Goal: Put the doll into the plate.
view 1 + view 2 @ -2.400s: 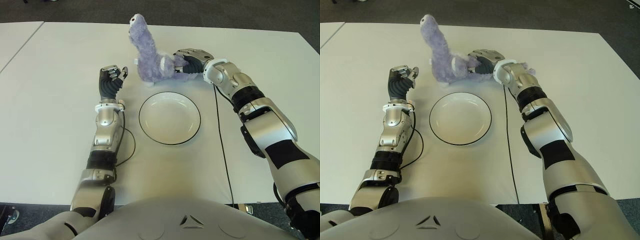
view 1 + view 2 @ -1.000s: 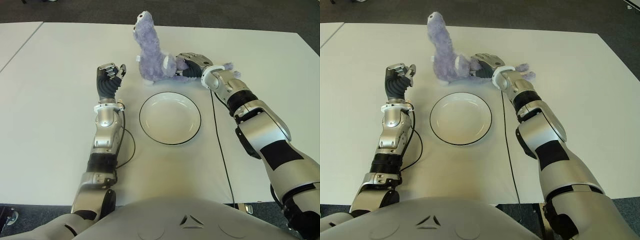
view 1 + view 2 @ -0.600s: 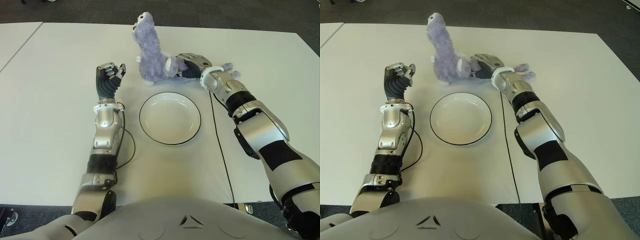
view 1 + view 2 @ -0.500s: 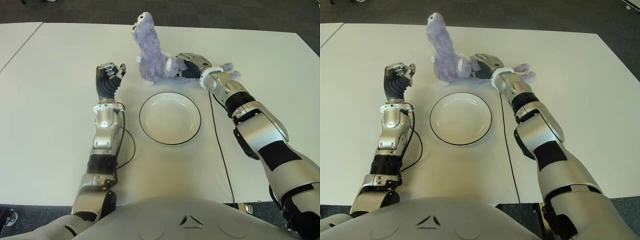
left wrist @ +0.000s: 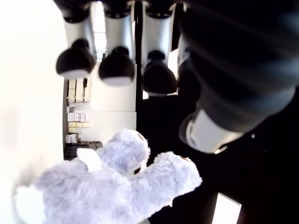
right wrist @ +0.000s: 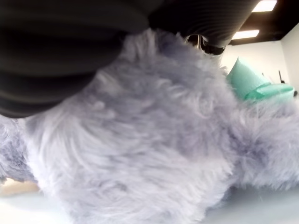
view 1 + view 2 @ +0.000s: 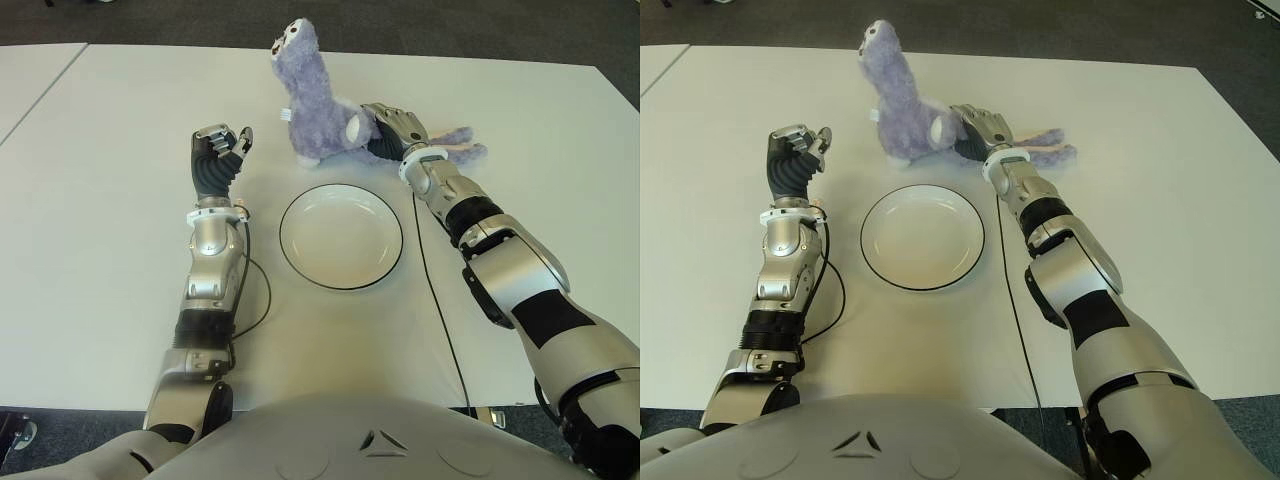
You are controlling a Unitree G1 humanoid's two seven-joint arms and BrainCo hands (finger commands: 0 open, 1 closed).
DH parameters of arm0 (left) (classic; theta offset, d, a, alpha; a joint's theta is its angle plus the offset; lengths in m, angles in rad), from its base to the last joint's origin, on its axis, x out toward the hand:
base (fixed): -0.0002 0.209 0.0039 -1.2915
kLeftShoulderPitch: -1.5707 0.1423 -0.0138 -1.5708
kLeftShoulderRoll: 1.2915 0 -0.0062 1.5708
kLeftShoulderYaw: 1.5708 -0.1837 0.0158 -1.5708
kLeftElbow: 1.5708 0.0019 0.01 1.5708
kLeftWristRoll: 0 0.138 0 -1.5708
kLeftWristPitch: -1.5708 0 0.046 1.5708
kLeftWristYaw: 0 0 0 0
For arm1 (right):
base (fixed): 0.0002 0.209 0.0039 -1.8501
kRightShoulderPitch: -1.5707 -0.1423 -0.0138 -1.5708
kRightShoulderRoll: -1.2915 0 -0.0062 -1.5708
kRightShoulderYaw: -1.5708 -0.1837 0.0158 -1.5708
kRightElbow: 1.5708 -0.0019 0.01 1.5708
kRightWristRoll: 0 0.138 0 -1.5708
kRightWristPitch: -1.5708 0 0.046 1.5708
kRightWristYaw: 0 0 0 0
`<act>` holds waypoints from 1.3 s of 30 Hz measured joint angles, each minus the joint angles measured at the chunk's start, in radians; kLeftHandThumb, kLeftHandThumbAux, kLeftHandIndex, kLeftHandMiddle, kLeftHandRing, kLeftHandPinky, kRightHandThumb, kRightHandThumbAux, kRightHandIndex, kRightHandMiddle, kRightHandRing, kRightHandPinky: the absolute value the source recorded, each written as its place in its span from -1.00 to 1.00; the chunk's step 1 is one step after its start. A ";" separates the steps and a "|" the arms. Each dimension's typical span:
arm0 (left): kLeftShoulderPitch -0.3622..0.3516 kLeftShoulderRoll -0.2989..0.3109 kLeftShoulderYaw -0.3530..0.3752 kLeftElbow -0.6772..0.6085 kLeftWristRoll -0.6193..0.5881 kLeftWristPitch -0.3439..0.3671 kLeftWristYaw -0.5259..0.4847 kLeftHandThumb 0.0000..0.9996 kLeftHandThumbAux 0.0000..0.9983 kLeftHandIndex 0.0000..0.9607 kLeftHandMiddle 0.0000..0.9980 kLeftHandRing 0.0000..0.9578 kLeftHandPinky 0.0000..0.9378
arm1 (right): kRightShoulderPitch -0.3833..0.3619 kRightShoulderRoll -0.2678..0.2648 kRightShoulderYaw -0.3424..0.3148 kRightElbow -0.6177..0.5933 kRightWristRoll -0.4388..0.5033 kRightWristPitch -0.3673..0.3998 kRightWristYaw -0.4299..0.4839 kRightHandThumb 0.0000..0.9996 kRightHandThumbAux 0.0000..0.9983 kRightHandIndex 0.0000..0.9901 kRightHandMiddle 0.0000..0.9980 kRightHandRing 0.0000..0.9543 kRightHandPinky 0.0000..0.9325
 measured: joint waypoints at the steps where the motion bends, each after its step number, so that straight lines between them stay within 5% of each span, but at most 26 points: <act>1: 0.000 0.000 0.000 0.000 0.000 0.002 0.000 -0.22 0.59 0.61 0.68 0.77 0.77 | 0.006 0.004 -0.009 -0.004 0.007 0.004 -0.016 0.17 -0.20 -0.83 -0.59 -0.36 -0.07; 10: 0.001 0.000 0.001 0.000 -0.003 0.006 0.000 -0.21 0.58 0.62 0.68 0.77 0.77 | 0.051 0.028 -0.053 -0.026 0.037 0.007 -0.125 0.04 -0.07 -0.81 -0.57 -0.32 -0.08; 20: 0.002 0.000 0.003 0.001 -0.008 0.012 0.000 -0.19 0.56 0.63 0.69 0.78 0.76 | 0.057 0.030 -0.046 -0.032 0.030 0.009 -0.137 0.06 -0.02 -0.53 -0.30 0.04 0.34; 32: 0.002 0.000 0.005 0.001 -0.011 0.019 0.000 -0.17 0.54 0.60 0.68 0.77 0.77 | 0.030 0.030 -0.015 -0.036 0.014 0.044 -0.060 0.32 0.03 -0.28 -0.05 0.24 0.41; 36: 0.002 0.000 0.007 0.001 -0.011 0.019 0.000 -0.17 0.54 0.61 0.68 0.77 0.75 | 0.021 0.028 -0.009 -0.037 0.014 0.052 -0.026 0.42 0.33 -0.17 0.08 0.30 0.40; 39: 0.002 0.000 0.008 0.001 -0.011 0.019 0.000 -0.17 0.54 0.61 0.68 0.77 0.73 | 0.013 0.026 -0.007 -0.038 0.014 0.056 0.002 0.61 0.33 -0.14 0.02 0.35 0.39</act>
